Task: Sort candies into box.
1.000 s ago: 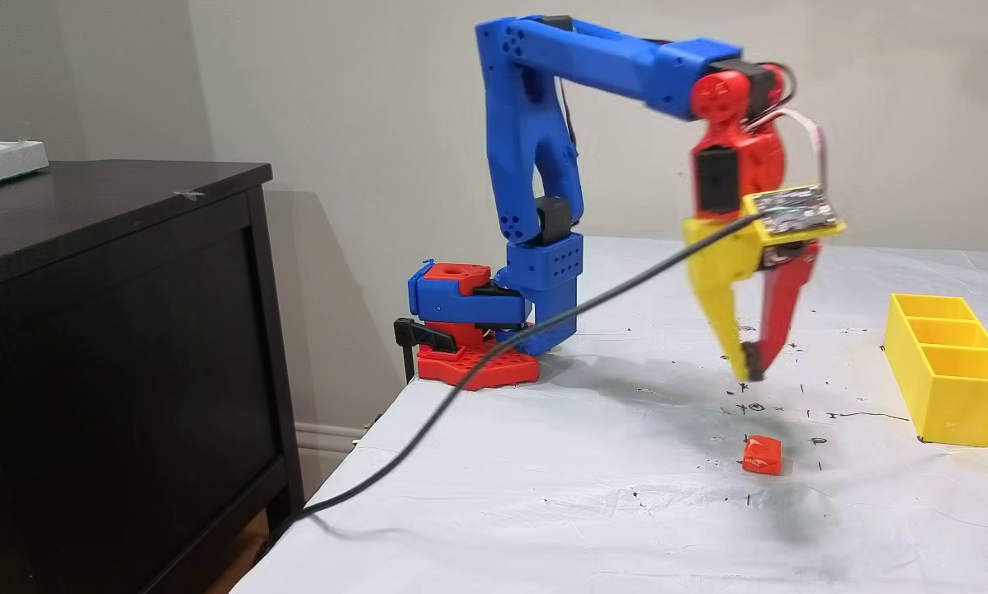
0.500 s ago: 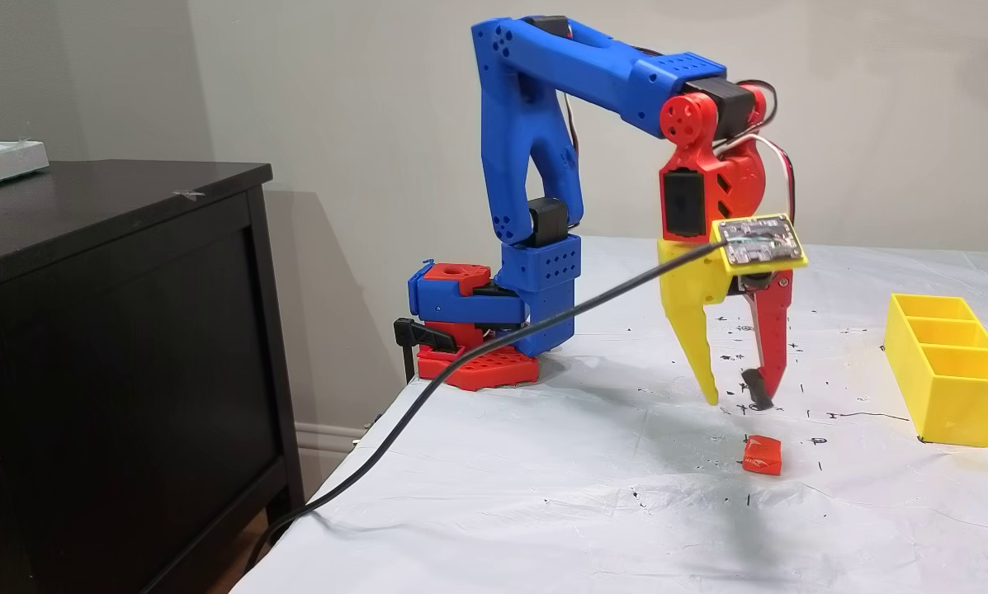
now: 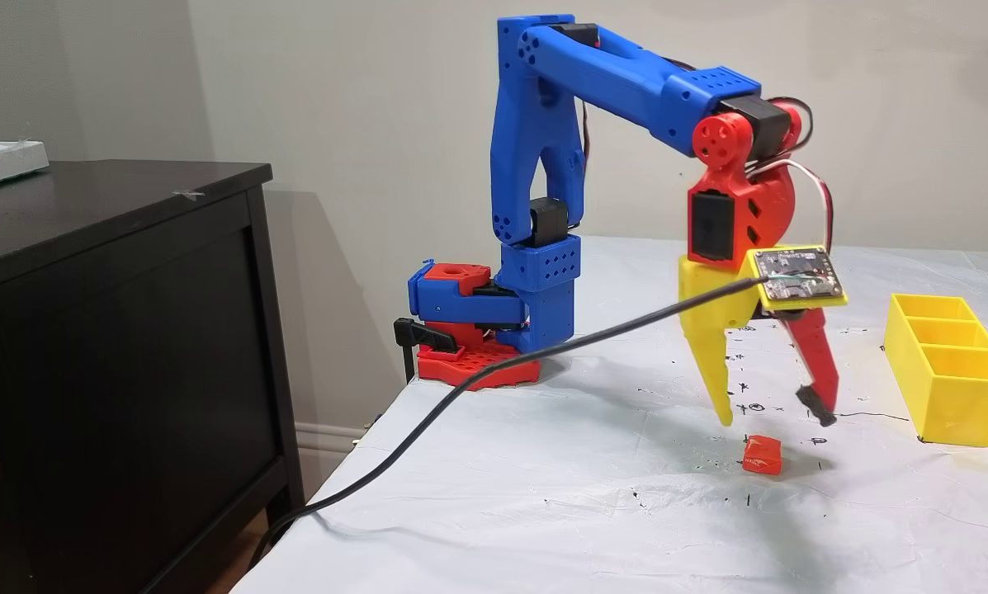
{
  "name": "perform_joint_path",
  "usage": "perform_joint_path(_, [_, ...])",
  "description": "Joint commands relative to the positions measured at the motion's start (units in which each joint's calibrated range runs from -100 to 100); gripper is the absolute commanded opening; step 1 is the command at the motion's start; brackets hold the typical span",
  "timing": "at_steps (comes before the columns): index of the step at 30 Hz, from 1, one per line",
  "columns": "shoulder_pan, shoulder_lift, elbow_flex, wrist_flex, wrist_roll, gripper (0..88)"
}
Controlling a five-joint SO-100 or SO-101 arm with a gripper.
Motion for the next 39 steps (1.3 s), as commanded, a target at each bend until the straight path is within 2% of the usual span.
perform_joint_path(1, [0.0,1.2,-6.8,0.8,-0.2,28.9])
perform_joint_path(6, [0.1,3.3,-7.5,1.0,-0.5,31.2])
perform_joint_path(21, [0.1,9.7,-9.2,1.6,-0.9,30.2])
perform_joint_path(39, [0.0,9.5,-1.1,-5.8,-1.9,25.9])
